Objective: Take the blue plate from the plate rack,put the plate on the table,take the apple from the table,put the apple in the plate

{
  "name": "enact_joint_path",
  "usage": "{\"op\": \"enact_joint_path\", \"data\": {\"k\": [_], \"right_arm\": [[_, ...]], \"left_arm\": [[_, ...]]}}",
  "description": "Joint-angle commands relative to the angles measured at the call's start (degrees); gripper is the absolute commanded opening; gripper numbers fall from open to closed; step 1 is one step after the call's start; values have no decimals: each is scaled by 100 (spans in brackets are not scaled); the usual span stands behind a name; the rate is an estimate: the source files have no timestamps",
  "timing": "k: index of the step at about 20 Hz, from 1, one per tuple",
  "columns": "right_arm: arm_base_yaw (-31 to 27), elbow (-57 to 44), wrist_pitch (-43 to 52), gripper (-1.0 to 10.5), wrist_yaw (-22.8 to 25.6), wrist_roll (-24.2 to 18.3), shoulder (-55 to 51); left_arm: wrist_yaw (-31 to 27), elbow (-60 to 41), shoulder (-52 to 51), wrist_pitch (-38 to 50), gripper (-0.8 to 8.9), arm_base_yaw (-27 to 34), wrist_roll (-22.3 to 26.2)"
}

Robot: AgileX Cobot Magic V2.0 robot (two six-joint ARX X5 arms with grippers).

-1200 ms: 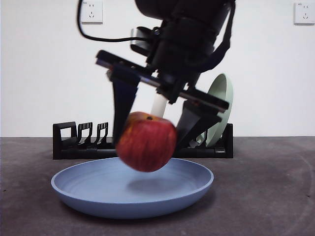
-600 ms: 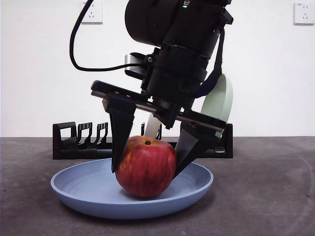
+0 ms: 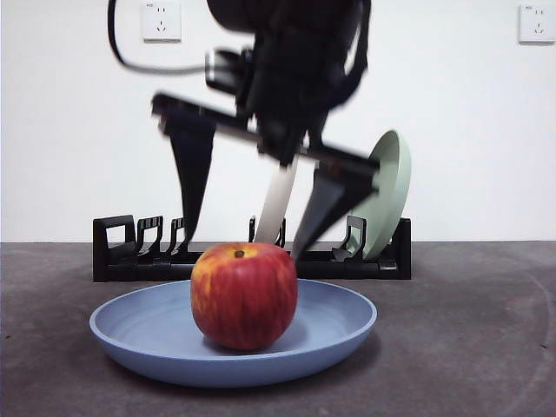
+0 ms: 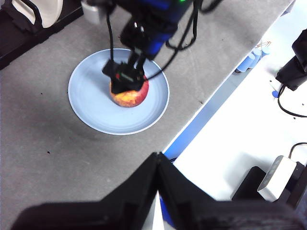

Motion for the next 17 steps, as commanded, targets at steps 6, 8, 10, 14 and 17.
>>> {"op": "enact_joint_path", "data": {"k": [6,8,10,14,17], "right_arm": [[85,1537,-1766,280,927,-846,-155],[76,1759,-2188,-27,1598,-1021,-352],[72,1821,-2570,-2,1891,-1381,-675],[74,1818,-3362,-1,1891,-1751,-1550],[68,1818,-3558,1,2111,-1744,-2127]], "left_arm": [[-33,-11,-4,31,-4,0,310],[-236,-11,-15,31,-4,0,380],[-525,-11,-26,31,-4,0,461],[-1368,-11,-26,31,-4,0,1069],[-2149,-11,-26,31,-4,0,1401]]}}
